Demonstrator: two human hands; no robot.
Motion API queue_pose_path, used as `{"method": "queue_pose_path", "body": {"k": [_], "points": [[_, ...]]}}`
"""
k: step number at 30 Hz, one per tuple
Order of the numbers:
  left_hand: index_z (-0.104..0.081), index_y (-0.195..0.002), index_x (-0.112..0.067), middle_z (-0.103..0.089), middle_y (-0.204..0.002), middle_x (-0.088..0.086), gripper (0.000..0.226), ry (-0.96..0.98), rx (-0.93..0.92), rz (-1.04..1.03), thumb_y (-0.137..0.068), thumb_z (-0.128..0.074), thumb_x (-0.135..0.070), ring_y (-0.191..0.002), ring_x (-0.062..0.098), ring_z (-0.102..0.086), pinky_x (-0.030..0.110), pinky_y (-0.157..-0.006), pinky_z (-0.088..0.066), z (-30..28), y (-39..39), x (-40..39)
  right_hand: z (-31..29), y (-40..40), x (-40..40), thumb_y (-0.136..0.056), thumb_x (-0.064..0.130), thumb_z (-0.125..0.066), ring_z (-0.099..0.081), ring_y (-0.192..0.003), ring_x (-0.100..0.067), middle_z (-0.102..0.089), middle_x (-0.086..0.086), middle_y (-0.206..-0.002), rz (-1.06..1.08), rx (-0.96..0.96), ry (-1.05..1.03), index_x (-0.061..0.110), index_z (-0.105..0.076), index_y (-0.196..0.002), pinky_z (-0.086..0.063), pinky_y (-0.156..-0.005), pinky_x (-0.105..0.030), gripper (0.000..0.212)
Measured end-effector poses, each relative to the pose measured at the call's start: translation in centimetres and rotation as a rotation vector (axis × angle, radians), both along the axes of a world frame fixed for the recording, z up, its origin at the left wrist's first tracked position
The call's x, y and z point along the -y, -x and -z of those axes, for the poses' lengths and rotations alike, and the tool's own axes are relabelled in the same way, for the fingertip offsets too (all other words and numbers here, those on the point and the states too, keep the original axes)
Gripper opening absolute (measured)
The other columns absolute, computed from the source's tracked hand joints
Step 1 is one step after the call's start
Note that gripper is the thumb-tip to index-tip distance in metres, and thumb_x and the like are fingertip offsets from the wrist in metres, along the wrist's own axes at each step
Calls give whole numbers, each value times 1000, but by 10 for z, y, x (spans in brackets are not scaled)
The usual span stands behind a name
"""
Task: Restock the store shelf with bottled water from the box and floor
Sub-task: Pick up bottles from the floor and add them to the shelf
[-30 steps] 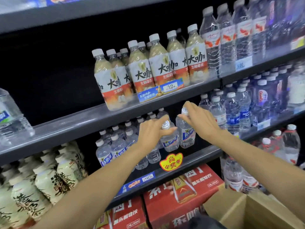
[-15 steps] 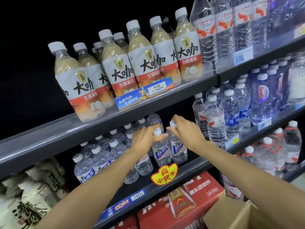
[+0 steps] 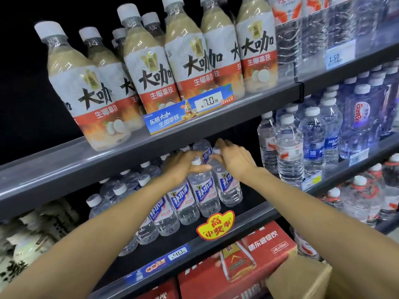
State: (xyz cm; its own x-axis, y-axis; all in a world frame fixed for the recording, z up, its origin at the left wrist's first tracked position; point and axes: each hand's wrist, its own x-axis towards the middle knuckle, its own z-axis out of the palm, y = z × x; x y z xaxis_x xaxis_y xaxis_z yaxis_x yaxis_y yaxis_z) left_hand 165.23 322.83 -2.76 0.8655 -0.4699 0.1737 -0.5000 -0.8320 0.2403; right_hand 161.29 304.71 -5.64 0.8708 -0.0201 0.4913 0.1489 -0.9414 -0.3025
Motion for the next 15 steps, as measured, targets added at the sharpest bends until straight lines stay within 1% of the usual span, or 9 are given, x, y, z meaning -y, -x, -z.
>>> {"method": "queue_pose_path", "body": {"k": [1, 4, 5, 7, 9, 11, 12, 14, 15], "points": [[-59, -111, -34, -71, -111, -7, 54, 3, -10, 3, -76, -57, -74, -114, 22, -58, 33, -80, -41, -1, -1, -2, 0, -1, -1, -97, 48, -45, -63, -96, -39, -58, -12, -117, 6, -5, 4, 10, -45, -124, -42, -62, -37, 46], [-59, -108, -38, -63, -127, -4, 53, -22, -7, 6, -72, -55, -77, -121, 22, -54, 35, -87, -42, -5, 0, -6, -2, -5, -3, -98, 47, -45, -62, -99, -39, -57, -12, -119, 17, -34, -2, 12, -45, -126, -41, -63, -37, 45], [-59, -107, -39, -62, -127, -5, 52, -43, 7, 13, -72, -54, -78, -120, 22, -55, 34, -85, -42, -7, 1, -6, -2, -6, -4, -98, 47, -45, -62, -100, -38, -56, -12, -119, 18, -43, -7, 12, -44, -127, -40, -64, -36, 45], [-58, -102, -41, -64, -121, -5, 48, -87, 33, 31, -73, -52, -78, -112, 21, -58, 32, -79, -42, -9, 2, -6, -1, -5, -3, -97, 47, -46, -61, -101, -37, -54, -11, -119, 17, -56, -25, 14, -44, -127, -40, -64, -35, 45], [-54, -93, -40, -66, -110, -6, 40, -95, 6, 46, -76, -52, -76, -100, 20, -61, 31, -72, -43, -12, 2, -5, 1, -1, 0, -94, 49, -49, -59, -104, -35, -51, -10, -120, 11, -53, -45, 15, -45, -126, -42, -66, -34, 47], [-54, -87, -32, -65, -98, -7, 39, -81, -48, 55, -79, -54, -71, -90, 18, -62, 31, -69, -44, -14, 1, -4, 3, 2, 5, -89, 54, -54, -53, -113, -32, -48, -9, -125, -1, -86, -69, 15, -45, -127, -48, -74, -37, 55], [-55, -87, -28, -64, -94, -6, 40, -85, -57, 56, -80, -55, -68, -88, 19, -62, 32, -71, -46, -15, 0, -3, 4, 4, 8, -85, 56, -59, -50, -117, -31, -47, -9, -127, -19, -132, -88, 15, -44, -130, -50, -81, -40, 62], [-60, -90, -27, -65, -97, -5, 35, -101, -55, 58, -82, -57, -61, -90, 17, -62, 35, -80, -51, -18, -3, 0, 6, 7, 14, -76, 51, -71, -49, -121, -30, -47, -8, -130, -79, -249, -136, 16, -38, -136, -49, -91, -43, 76], [-61, -95, -28, -65, -102, -6, 32, -90, -65, 71, -84, -57, -58, -93, 15, -62, 35, -83, -52, -19, -3, 2, 7, 9, 17, -73, 44, -76, -51, -120, -30, -47, -8, -131, -104, -293, -155, 17, -35, -139, -49, -91, -42, 82]]}}
